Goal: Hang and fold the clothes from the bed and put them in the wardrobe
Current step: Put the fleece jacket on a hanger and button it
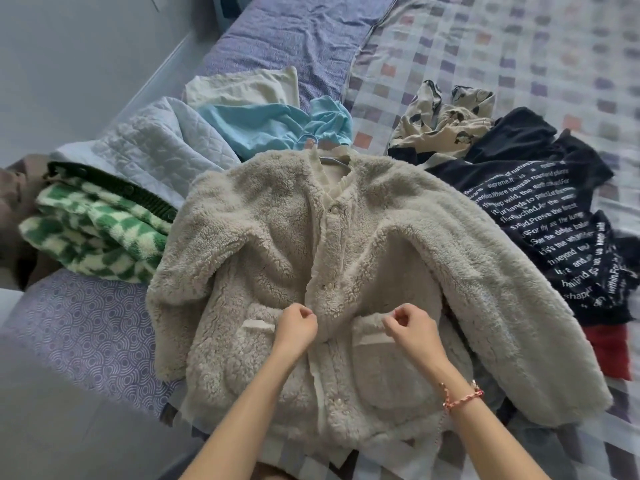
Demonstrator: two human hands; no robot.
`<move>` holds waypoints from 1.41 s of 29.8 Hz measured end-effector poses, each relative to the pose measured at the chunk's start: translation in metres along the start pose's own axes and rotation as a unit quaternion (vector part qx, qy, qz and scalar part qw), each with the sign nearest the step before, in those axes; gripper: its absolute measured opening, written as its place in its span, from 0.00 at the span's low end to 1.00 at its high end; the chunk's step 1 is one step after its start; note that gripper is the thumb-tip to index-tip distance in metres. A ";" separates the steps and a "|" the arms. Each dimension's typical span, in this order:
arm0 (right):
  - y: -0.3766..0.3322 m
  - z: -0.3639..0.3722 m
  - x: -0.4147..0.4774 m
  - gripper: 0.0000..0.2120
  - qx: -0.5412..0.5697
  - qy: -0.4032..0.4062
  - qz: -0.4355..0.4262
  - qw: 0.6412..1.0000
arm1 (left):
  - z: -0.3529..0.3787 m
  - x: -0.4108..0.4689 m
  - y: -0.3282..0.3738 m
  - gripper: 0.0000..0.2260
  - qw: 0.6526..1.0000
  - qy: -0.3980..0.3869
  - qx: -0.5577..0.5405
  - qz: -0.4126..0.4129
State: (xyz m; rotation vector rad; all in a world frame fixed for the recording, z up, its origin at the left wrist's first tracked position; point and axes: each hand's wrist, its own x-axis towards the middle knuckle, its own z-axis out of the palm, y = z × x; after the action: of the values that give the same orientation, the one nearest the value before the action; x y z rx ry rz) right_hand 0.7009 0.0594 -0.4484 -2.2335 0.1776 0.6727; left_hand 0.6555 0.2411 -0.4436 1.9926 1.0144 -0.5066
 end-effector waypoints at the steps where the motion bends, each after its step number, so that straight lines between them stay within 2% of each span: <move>1: -0.010 -0.010 0.007 0.08 0.008 -0.004 -0.006 1.000 | -0.008 0.006 0.014 0.08 1.000 0.009 -0.008 0.013; 6: -0.068 -0.049 0.059 0.08 -0.017 -0.018 -0.066 0.998 | -0.047 0.049 0.085 0.10 0.996 0.061 -0.021 0.063; 12: -0.119 -0.056 0.121 0.06 -0.031 -0.033 -0.092 0.995 | -0.076 0.109 0.146 0.10 0.992 0.069 -0.012 0.107; 18: -0.163 -0.027 0.199 0.05 -0.077 -0.021 -0.121 0.989 | -0.095 0.187 0.182 0.07 0.983 0.080 0.088 0.137; 20: -0.188 -0.002 0.256 0.08 -0.072 -0.011 -0.139 0.988 | -0.101 0.243 0.194 0.10 0.978 0.094 0.101 0.154; 23: -0.206 0.032 0.297 0.13 -0.102 -0.002 -0.179 0.979 | -0.105 0.284 0.190 0.15 0.953 0.110 0.217 0.183; 26: -0.215 0.061 0.350 0.13 -0.199 0.002 -0.211 0.957 | -0.105 0.331 0.190 0.23 0.935 0.085 0.292 0.180; 29: -0.215 0.076 0.383 0.12 -0.345 -0.024 -0.241 0.907 | -0.092 0.365 0.190 0.29 0.946 0.029 0.278 0.162; 31: -0.216 0.075 0.387 0.13 -0.376 -0.019 -0.262 0.889 | -0.088 0.369 0.193 0.30 0.962 0.010 0.241 0.131; 33: -0.212 0.073 0.385 0.13 -0.349 -0.034 -0.235 0.907 | -0.084 0.364 0.193 0.33 0.969 0.001 0.227 0.100; 36: -0.211 0.066 0.370 0.12 -0.266 -0.050 -0.202 0.941 | -0.083 0.344 0.191 0.36 0.965 0.004 0.242 0.097; 39: -0.227 0.037 0.356 0.16 -0.140 -0.065 -0.193 0.969 | -0.095 0.318 0.198 0.26 0.967 0.071 0.204 0.136; 42: -0.257 -0.015 0.319 0.15 -0.049 -0.081 -0.197 0.976 | -0.123 0.270 0.209 0.14 0.950 0.141 0.160 0.226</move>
State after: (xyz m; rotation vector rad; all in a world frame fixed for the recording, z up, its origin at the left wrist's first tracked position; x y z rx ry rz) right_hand 1.0626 0.2513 -0.4386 -2.2037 -0.3791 0.6500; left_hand 0.9818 0.3992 -0.4457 2.5505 0.6248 -0.1398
